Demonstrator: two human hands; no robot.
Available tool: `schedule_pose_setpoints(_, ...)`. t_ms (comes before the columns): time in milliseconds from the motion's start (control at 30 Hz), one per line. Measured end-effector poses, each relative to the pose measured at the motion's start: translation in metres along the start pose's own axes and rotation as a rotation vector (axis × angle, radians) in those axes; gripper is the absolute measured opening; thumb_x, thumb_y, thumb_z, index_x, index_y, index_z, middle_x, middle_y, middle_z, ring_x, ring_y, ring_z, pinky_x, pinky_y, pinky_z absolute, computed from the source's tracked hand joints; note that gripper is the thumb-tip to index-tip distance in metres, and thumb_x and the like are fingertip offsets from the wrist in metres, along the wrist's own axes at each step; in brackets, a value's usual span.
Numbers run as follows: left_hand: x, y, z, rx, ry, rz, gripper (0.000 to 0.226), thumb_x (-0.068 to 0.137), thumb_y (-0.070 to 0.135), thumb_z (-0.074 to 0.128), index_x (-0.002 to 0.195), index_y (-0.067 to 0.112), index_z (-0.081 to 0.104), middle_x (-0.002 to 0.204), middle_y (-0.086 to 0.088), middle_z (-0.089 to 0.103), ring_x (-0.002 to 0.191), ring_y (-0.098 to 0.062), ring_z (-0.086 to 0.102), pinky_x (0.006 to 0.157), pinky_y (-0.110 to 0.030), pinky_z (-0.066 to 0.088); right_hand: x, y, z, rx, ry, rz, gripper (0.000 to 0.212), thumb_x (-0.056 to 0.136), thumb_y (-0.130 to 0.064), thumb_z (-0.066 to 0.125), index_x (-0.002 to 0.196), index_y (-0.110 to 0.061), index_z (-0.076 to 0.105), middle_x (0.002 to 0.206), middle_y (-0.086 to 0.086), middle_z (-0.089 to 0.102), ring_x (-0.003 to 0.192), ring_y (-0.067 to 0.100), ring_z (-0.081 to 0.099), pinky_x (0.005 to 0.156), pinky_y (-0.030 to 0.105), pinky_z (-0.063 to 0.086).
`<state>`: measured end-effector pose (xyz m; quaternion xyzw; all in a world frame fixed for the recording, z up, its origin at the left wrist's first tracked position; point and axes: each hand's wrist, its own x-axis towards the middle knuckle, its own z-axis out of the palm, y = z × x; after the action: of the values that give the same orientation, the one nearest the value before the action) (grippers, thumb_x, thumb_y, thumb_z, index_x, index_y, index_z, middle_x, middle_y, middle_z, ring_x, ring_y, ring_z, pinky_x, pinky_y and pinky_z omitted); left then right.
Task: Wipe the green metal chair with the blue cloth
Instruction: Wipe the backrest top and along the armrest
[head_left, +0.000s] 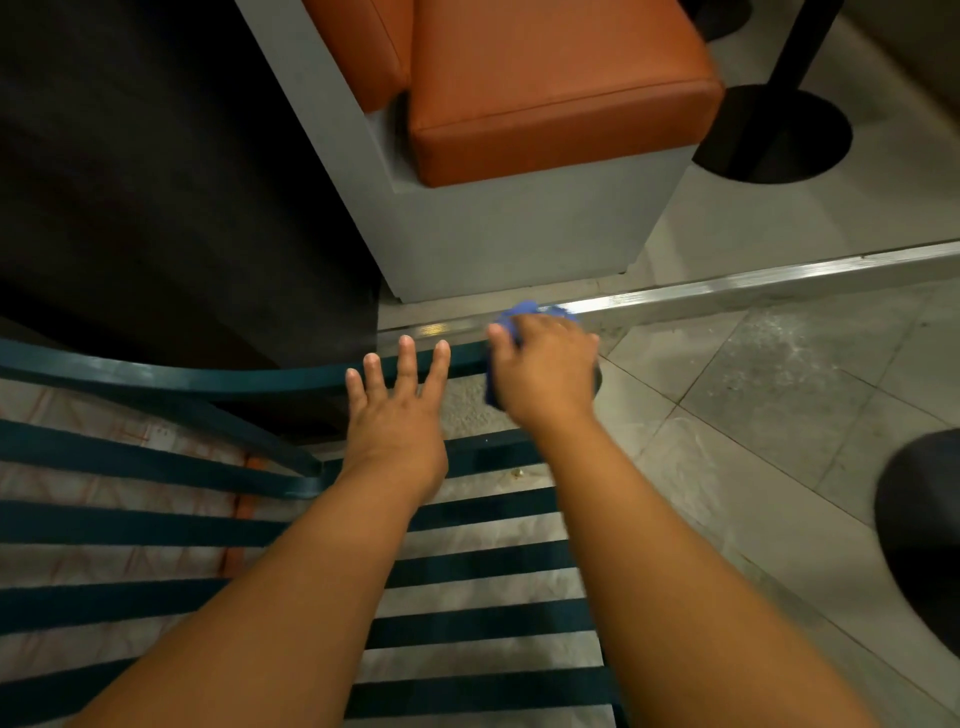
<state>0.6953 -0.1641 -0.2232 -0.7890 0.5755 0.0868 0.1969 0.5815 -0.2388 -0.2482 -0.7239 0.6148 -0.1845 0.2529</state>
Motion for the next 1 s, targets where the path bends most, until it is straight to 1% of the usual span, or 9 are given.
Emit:
schedule_pose_setpoints(100, 0.000, 0.001, -0.001, 0.024, -0.004, -0.014, 0.104, 0.087, 0.014, 0.057, 0.140, 0.028, -0.032, 0.153, -0.007, -0.030, 0.143, -0.038, -0.014, 0.115, -0.053, -0.007, -0.005, -0.029, 0.012, -0.198, -0.085, -0.183, 0.044, 0.100, -0.050, 0.024, 0.124, -0.027, 0.054, 0.128, 0.002, 0.057, 0.131, 0.028, 0.038, 0.113, 0.066, 0.003)
schedule_pose_setpoints(267, 0.000, -0.002, -0.001, -0.032, 0.001, -0.008, 0.108, 0.084, 0.006, 0.056, 0.141, 0.034, -0.031, 0.154, -0.004, -0.030, 0.143, -0.035, -0.016, 0.116, -0.053, -0.006, -0.001, 0.005, 0.005, -0.116, -0.019, -0.136, 0.045, 0.099, -0.054, 0.022, 0.124, -0.031, 0.052, 0.128, -0.003, 0.055, 0.130, 0.024, 0.040, 0.110, 0.069, -0.004)
schedule_pose_setpoints(467, 0.003, -0.002, 0.006, -0.021, 0.039, 0.007, 0.109, 0.084, 0.011, 0.058, 0.140, 0.032, -0.033, 0.154, -0.007, -0.030, 0.142, -0.039, -0.015, 0.115, -0.053, -0.007, 0.011, 0.066, 0.009, 0.447, 0.003, 0.196, 0.050, 0.094, -0.063, 0.019, 0.108, -0.036, 0.059, 0.113, -0.004, 0.062, 0.114, 0.022, 0.053, 0.112, 0.065, 0.015)
schedule_pose_setpoints(567, 0.004, -0.001, 0.011, -0.025, 0.070, 0.002, 0.111, 0.083, 0.011, 0.059, 0.140, 0.031, -0.034, 0.153, -0.008, -0.031, 0.142, -0.040, -0.016, 0.116, -0.053, -0.006, 0.009, 0.078, 0.013, 0.810, 0.013, 0.408, 0.045, 0.097, -0.059, 0.024, 0.101, -0.031, 0.058, 0.100, 0.006, 0.065, 0.089, 0.019, 0.061, 0.079, 0.033, 0.053)
schedule_pose_setpoints(600, 0.004, -0.001, 0.012, -0.030, 0.074, 0.003, 0.111, 0.083, 0.011, 0.059, 0.140, 0.031, -0.034, 0.153, -0.008, -0.032, 0.141, -0.040, -0.017, 0.116, -0.053, -0.006, 0.009, 0.084, 0.015, 0.882, -0.008, 0.491, 0.044, 0.099, -0.055, 0.026, 0.102, -0.026, 0.059, 0.099, 0.010, 0.064, 0.087, 0.020, 0.061, 0.068, 0.026, 0.053)
schedule_pose_setpoints(667, 0.004, -0.001, 0.013, -0.038, 0.077, 0.005, 0.111, 0.083, 0.010, 0.059, 0.140, 0.032, -0.034, 0.152, -0.008, -0.032, 0.141, -0.040, -0.018, 0.116, -0.053, -0.006, 0.007, 0.096, 0.021, 0.977, -0.064, 0.627, 0.044, 0.098, -0.054, 0.030, 0.101, -0.025, 0.062, 0.101, 0.015, 0.065, 0.091, 0.025, 0.061, 0.074, 0.031, 0.052)
schedule_pose_setpoints(800, 0.005, -0.001, 0.013, -0.046, 0.068, 0.001, 0.113, 0.082, 0.009, 0.060, 0.140, 0.032, -0.033, 0.152, -0.008, -0.033, 0.141, -0.041, -0.019, 0.115, -0.053, -0.008, 0.011, 0.106, 0.031, 0.969, -0.111, 0.823, 0.040, 0.095, -0.051, 0.035, 0.095, -0.028, 0.067, 0.098, 0.010, 0.066, 0.091, 0.025, 0.059, 0.086, 0.039, 0.048)
schedule_pose_setpoints(900, 0.005, 0.000, 0.013, -0.044, 0.067, -0.007, 0.114, 0.082, 0.009, 0.061, 0.140, 0.032, -0.034, 0.152, -0.008, -0.033, 0.141, -0.040, -0.019, 0.115, -0.052, -0.007, 0.012, 0.093, 0.022, 0.840, -0.051, 0.817, 0.039, 0.099, -0.041, 0.028, 0.093, -0.025, 0.063, 0.103, 0.013, 0.065, 0.095, 0.028, 0.060, 0.092, 0.043, 0.050)
schedule_pose_setpoints(1000, 0.004, 0.000, 0.012, -0.028, 0.074, -0.002, 0.112, 0.084, 0.011, 0.061, 0.139, 0.031, -0.034, 0.153, -0.008, -0.031, 0.141, -0.041, -0.017, 0.115, -0.053, -0.007, 0.008, 0.075, 0.012, 0.679, 0.034, 0.714, 0.043, 0.104, -0.036, 0.024, 0.119, -0.013, 0.056, 0.105, 0.010, 0.057, 0.096, 0.024, 0.054, 0.086, 0.034, 0.045)
